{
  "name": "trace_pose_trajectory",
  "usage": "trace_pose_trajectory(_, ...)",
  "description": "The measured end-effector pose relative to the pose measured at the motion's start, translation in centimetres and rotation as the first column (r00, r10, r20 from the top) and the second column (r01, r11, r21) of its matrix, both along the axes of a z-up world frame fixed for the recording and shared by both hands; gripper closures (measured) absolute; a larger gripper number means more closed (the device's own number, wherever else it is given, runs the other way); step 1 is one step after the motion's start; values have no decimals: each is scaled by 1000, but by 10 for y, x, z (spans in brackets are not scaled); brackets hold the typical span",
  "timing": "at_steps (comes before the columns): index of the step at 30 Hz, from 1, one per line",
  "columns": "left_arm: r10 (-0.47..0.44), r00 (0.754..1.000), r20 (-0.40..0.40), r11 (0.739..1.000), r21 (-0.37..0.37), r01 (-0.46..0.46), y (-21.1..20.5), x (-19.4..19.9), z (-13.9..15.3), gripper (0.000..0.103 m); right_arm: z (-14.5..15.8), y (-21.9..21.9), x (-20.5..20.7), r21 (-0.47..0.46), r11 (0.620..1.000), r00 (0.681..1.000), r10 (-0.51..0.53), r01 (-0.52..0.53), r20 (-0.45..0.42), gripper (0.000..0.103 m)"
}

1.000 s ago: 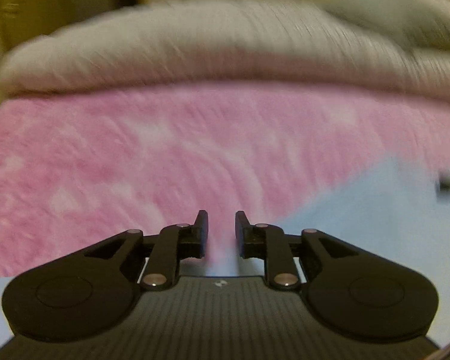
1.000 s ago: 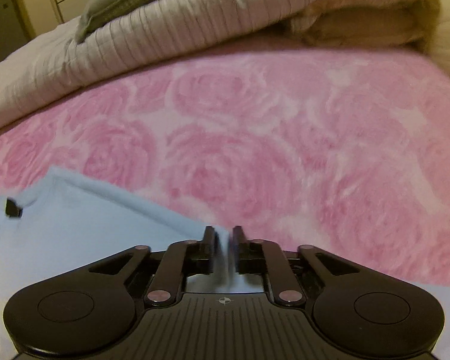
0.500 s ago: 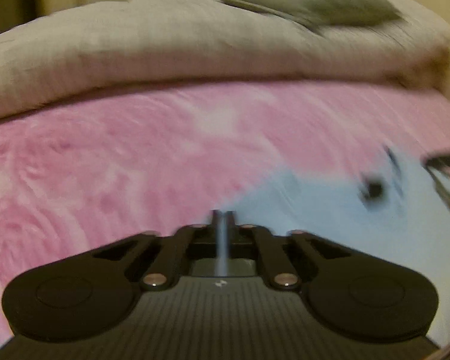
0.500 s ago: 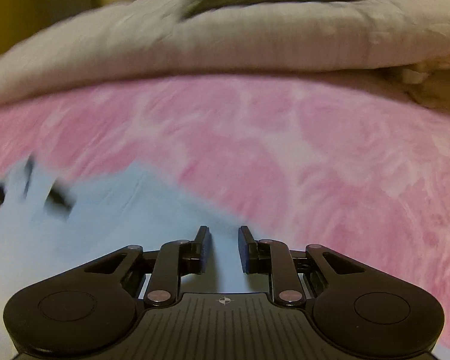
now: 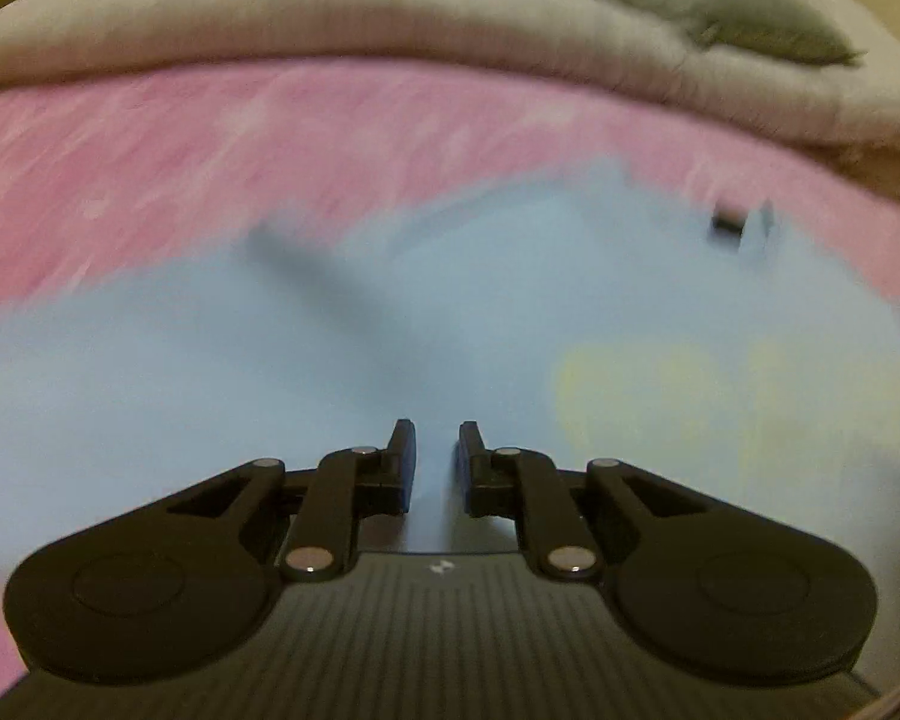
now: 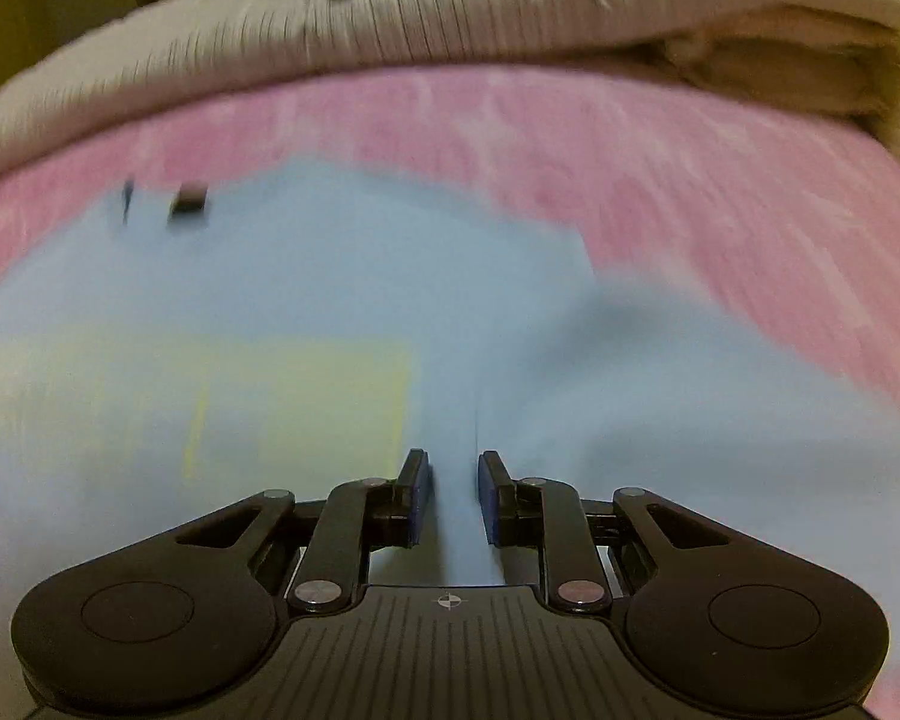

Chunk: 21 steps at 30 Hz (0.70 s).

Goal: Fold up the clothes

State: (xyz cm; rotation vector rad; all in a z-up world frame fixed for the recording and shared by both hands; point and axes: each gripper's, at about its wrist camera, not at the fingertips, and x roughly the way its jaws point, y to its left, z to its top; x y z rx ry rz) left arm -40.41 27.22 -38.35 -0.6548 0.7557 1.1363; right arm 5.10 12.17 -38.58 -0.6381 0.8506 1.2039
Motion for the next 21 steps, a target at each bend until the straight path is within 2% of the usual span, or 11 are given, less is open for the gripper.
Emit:
trace_pose_trajectory(3, 59, 998, -2, 998, 14, -59, -43, -12, 18, 91, 11, -48, -14, -60, 995, 997, -74, 75, 25, 82)
trace_pose_trajectory(5, 86, 996, -3, 996, 18, -86, -66, -14, 31, 91, 31, -69, -17, -11, 993, 993, -117, 117, -6, 82)
trace_pose_trajectory(8, 44, 998, 48, 998, -37, -42, -93, -10, 35, 90, 42, -79, -24, -1, 994, 992, -110, 110, -62, 82)
trace_pose_trajectory(11, -9, 1000, -3, 994, -109, 9, -127, -4, 27, 90, 30, -91, -41, -74, 995, 995, -68, 63, -70, 82)
trace_pose_trajectory(14, 41, 997, -60, 973, -224, -54, -168, -12, 18, 90, 12, -129, -52, -211, 975, 994, -86, 69, -73, 82)
trace_pose_trajectory(16, 87, 994, -64, 961, -259, -101, -197, -21, 22, 90, 13, -162, -55, -214, 975, 992, -79, 56, -102, 82)
trace_pose_trajectory(17, 103, 993, -66, 957, -266, -117, -209, -24, 27, 90, 19, -172, -58, -227, 973, 995, -54, 33, -89, 82)
trace_pose_trajectory(18, 116, 990, -75, 944, -302, -134, -219, -25, 31, 90, 24, -182, -61, -241, 970, 997, -29, 10, -76, 82)
trace_pose_trajectory(19, 131, 986, -102, 918, -364, -159, -227, -24, 33, 90, 28, -190, -63, -274, 962, 997, -8, -12, -73, 81)
trace_pose_trajectory(20, 144, 981, -131, 885, -426, -187, -234, -23, 35, 90, 26, -194, -61, -355, 935, 995, -11, -26, -101, 81)
trace_pose_trajectory(21, 158, 976, -152, 868, -450, -211, -243, -23, 42, 90, 28, -199, -56, -401, 916, 991, -49, -6, -127, 81)
